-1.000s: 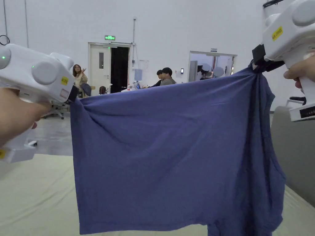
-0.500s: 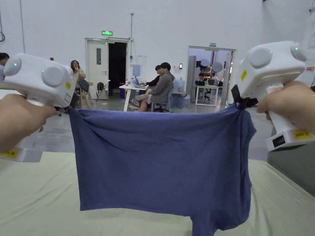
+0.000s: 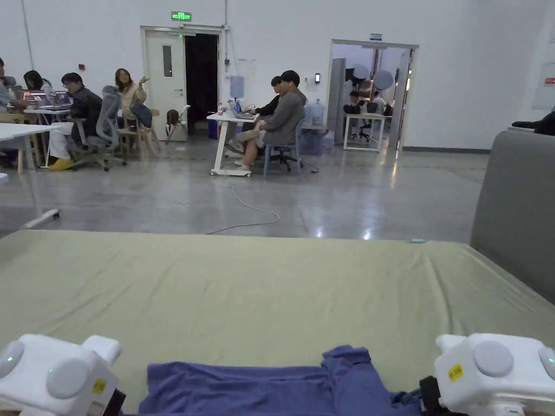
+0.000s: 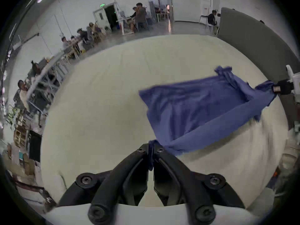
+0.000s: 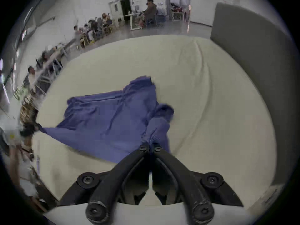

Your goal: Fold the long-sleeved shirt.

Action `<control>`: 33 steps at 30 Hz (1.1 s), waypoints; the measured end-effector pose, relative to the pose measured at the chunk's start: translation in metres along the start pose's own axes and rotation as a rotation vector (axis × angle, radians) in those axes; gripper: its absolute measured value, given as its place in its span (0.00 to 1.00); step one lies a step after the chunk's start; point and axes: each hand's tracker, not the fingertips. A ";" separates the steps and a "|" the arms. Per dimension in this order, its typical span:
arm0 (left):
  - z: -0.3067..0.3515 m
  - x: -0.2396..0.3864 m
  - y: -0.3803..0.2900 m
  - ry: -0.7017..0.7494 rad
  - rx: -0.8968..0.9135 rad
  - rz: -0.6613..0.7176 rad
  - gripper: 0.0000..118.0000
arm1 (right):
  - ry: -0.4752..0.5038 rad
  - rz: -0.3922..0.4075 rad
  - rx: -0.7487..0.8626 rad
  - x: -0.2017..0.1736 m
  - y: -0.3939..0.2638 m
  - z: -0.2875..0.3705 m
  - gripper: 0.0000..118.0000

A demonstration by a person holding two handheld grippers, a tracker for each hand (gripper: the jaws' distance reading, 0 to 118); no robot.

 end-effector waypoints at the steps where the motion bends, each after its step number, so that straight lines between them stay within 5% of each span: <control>1: 0.009 -0.003 -0.016 -0.023 0.013 0.042 0.00 | 0.055 -0.026 -0.008 0.005 -0.014 0.011 0.00; 3: 0.039 -0.013 -0.054 -0.134 0.041 0.212 0.00 | 0.082 -0.029 -0.007 0.012 -0.047 0.036 0.00; 5: 0.063 -0.018 -0.089 -0.190 0.045 0.333 0.00 | 0.040 0.060 0.021 0.010 -0.076 0.065 0.00; 10: 0.112 -0.015 -0.166 -0.182 0.010 0.315 0.00 | 0.086 0.087 0.028 0.017 -0.155 0.130 0.00; 15: 0.156 0.017 -0.247 -0.185 -0.105 0.282 0.00 | 0.039 0.239 -0.088 0.014 -0.241 0.158 0.00; 27: 0.119 0.049 -0.347 -0.181 -0.269 0.309 0.00 | -0.007 0.251 -0.361 0.041 -0.338 0.083 0.00; 33: 0.095 0.054 -0.360 -0.168 -0.296 0.352 0.00 | -0.023 0.235 -0.361 0.039 -0.341 0.073 0.00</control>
